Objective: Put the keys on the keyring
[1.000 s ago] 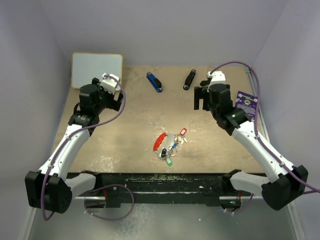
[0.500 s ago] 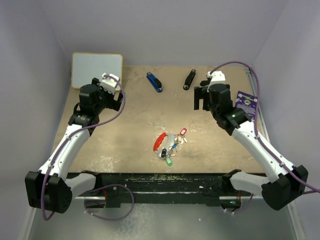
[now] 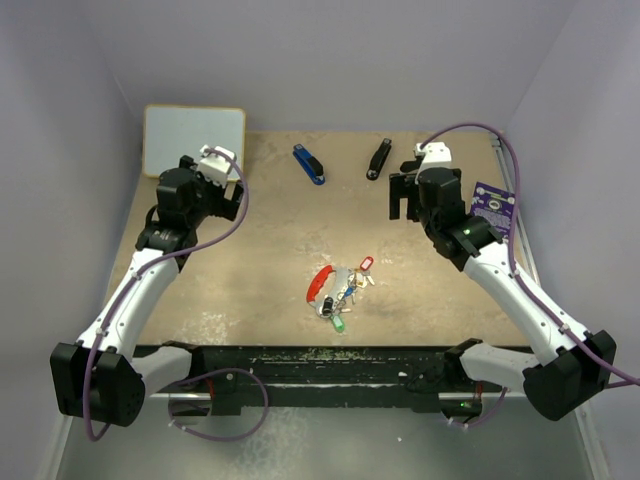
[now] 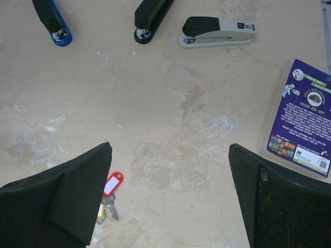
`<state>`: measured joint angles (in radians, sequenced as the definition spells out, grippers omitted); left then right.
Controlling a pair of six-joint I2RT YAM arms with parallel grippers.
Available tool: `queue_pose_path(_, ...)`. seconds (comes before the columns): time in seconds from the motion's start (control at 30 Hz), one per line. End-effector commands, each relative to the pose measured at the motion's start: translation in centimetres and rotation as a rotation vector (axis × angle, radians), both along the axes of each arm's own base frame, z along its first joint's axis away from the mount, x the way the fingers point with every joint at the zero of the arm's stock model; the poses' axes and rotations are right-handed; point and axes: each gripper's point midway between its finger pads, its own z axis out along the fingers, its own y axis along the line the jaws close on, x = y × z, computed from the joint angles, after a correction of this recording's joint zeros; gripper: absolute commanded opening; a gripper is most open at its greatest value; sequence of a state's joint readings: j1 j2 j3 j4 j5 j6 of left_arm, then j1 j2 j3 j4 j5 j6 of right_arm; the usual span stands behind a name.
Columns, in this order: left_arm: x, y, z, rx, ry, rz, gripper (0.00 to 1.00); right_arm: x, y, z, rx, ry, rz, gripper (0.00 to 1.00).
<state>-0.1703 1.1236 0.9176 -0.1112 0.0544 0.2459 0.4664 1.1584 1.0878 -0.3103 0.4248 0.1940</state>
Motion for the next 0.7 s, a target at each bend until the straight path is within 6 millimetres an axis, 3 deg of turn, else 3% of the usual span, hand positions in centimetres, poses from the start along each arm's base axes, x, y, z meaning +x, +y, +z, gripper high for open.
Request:
queue_pose_path(0.0,0.4,0.3,1.5,-0.016,-0.062,0.014,0.98,0.3,-0.3,1.1,-0.004,-0.034,-0.015,1.0)
queue_pose_path(0.13,0.4,0.2,1.4,-0.019,-0.059,0.01,0.98,0.3,0.5,1.6,0.021,-0.055,0.031,1.0)
queue_pose_path(0.43,0.6,0.3,1.5,-0.015,-0.064,0.013,0.98,1.0,0.0,1.0,0.026,-0.023,-0.052,1.0)
queue_pose_path(0.5,0.8,1.5,2.3,0.006,-0.087,0.068,0.98,1.1,-0.8,0.9,0.016,-0.02,-0.105,1.0)
queue_pose_path(0.6,1.1,5.4,4.0,0.053,-0.135,0.261,0.98,0.7,-3.5,1.5,-0.023,-0.045,-0.26,1.0)
queue_pose_path(0.67,1.0,6.6,4.6,0.059,-0.149,0.316,0.98,0.4,-4.5,2.0,-0.035,-0.059,-0.316,1.0)
